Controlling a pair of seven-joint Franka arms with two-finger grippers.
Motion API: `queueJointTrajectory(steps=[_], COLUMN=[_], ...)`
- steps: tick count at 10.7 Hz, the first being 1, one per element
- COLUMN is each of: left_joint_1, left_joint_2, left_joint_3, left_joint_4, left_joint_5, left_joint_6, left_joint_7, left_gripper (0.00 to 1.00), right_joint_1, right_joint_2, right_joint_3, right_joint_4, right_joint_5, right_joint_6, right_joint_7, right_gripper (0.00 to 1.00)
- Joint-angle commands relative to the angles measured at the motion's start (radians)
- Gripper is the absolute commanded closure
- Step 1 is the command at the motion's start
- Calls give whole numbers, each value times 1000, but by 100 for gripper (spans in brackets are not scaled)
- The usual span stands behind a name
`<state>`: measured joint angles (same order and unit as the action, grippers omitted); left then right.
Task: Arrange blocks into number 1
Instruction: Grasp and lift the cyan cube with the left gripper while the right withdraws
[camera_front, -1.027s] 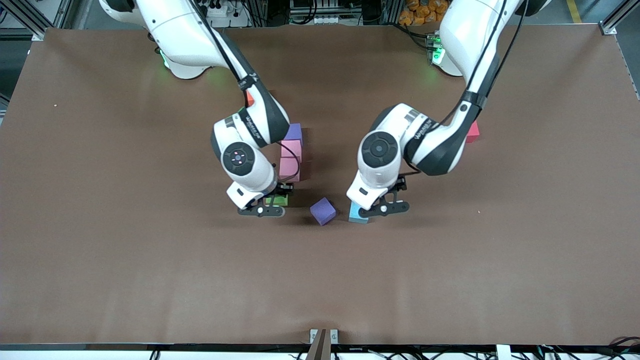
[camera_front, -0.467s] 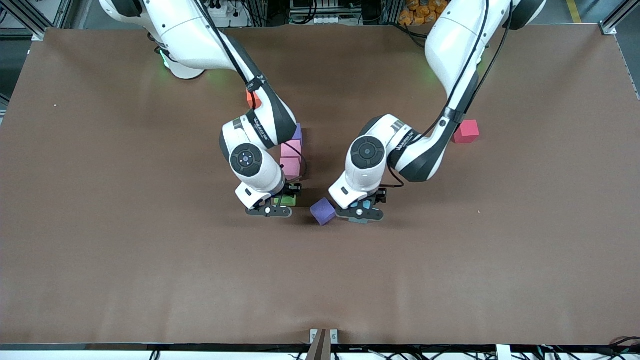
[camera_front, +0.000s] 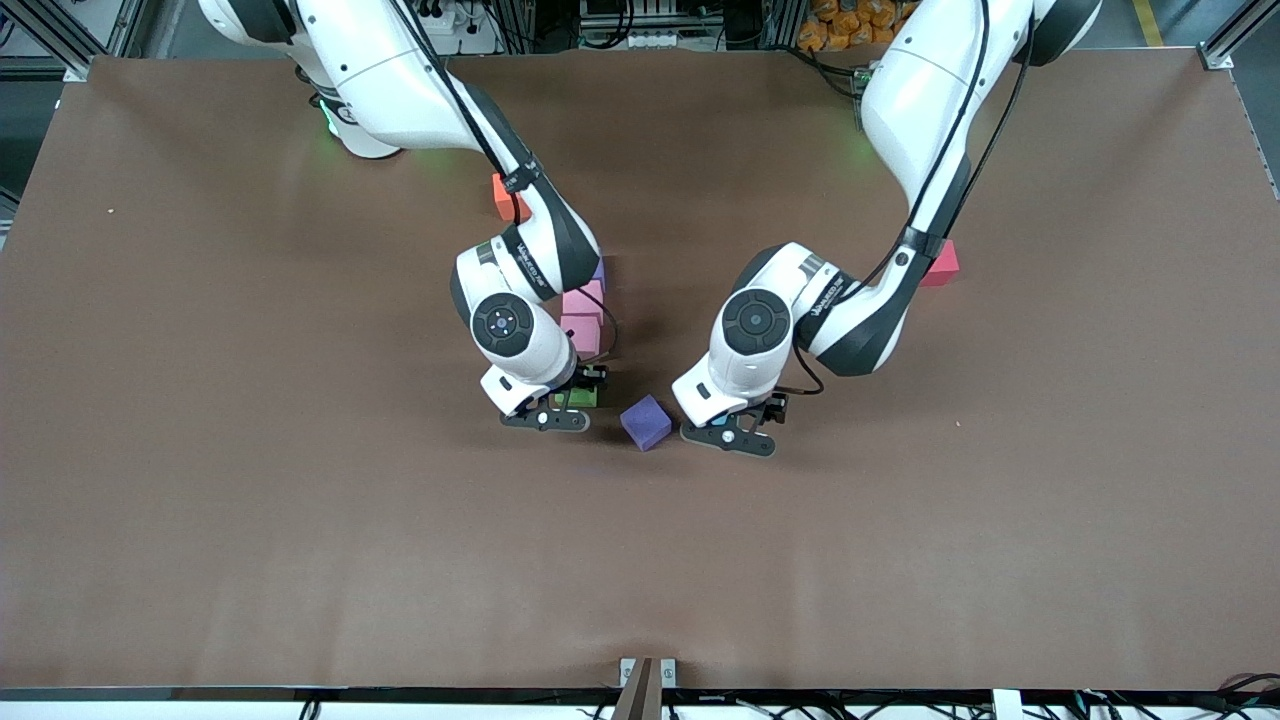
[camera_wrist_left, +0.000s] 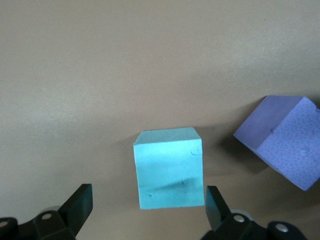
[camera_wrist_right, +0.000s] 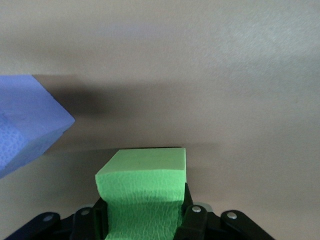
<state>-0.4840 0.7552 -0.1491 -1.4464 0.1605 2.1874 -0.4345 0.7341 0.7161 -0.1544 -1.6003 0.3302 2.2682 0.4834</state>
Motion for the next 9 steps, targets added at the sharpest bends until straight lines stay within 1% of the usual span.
queueJointTrajectory(steps=[1,4,5,9], left_joint_1=[-11,-10,-10,-16], left_joint_2=[26,35,41,70], left_joint_3=[0,0,0,0], left_joint_4=[6,6,8,11], left_joint_5=[-15,-15,-15,-18], left_joint_6=[29,40,41,94], left_joint_7=[17,17,17,-15], left_gripper=[0,0,0,0], right_joint_1=[7,7,-1,-13], right_joint_2=[-12,-23,-27,-53], right_joint_3=[12,16,28,45], right_joint_4=[-56,-75,-78,-119], right_joint_5=[18,18,17,13], right_joint_6=[63,60,57,63], right_joint_7=[-11,-16,-16,-17], right_gripper=[55,54,54,51])
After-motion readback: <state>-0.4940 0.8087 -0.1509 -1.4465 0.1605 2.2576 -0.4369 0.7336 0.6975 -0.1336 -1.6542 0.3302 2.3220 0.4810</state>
